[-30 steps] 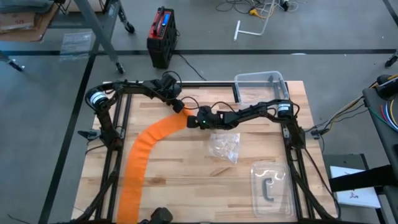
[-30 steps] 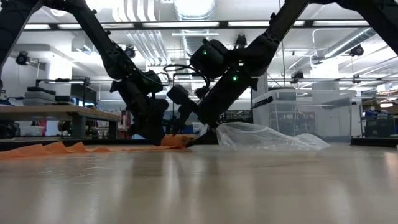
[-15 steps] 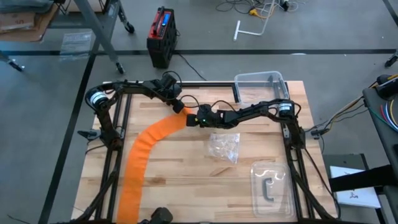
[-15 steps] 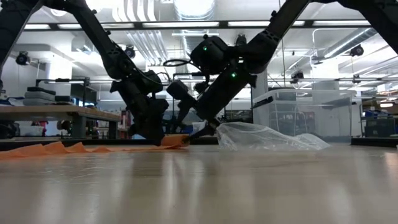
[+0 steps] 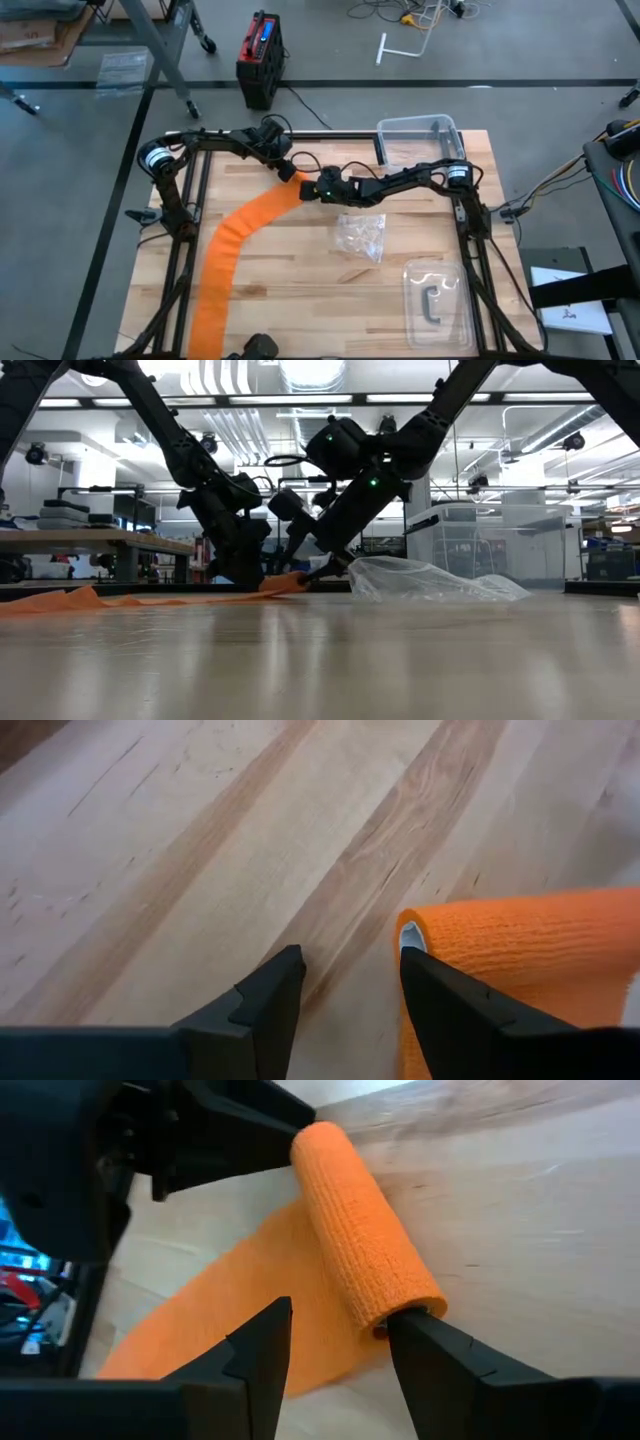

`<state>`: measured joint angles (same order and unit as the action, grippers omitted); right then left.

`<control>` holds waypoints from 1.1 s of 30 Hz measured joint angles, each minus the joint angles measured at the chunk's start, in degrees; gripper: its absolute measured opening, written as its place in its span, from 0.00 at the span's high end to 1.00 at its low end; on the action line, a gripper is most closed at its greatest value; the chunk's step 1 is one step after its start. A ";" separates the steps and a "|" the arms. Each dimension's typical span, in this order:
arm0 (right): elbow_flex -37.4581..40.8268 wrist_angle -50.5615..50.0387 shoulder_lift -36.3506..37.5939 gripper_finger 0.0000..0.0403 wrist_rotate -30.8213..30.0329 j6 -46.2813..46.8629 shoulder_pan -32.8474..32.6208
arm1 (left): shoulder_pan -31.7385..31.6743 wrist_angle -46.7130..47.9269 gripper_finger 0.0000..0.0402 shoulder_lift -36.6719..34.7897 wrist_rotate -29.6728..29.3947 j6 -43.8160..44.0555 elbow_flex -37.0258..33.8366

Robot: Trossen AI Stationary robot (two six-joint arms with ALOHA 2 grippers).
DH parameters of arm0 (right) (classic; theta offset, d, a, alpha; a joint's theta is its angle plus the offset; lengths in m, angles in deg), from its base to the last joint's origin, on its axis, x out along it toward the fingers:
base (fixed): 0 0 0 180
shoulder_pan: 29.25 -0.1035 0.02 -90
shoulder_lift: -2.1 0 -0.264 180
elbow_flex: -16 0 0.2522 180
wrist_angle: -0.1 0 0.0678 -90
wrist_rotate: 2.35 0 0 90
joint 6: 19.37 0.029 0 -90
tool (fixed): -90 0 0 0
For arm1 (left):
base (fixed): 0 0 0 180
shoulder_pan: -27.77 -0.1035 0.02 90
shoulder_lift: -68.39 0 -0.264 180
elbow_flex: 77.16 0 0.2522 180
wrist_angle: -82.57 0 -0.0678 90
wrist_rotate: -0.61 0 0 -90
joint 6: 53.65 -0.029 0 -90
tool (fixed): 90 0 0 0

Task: Roll bandage
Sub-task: Roll the orange bandage

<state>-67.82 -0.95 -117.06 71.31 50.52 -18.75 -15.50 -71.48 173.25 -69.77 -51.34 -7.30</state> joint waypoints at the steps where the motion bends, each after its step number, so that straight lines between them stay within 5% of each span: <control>1: 0.00 -0.08 0.00 0.62 -0.08 0.39 0.00 | 0.02 -0.06 0.59 0.00 0.02 -0.13 0.00; 24: 0.00 0.22 -0.02 0.93 -3.40 -1.22 -0.02 | 0.11 -0.57 0.62 -0.89 -2.75 -1.83 0.00; 33: -0.04 -0.88 5.93 0.96 -4.00 -20.10 -0.11 | -3.19 2.90 0.56 -11.63 -3.49 -4.87 0.00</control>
<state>-67.86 -1.83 -111.12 67.32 30.42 -18.85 -18.69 -68.59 161.63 -73.26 -56.21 -7.30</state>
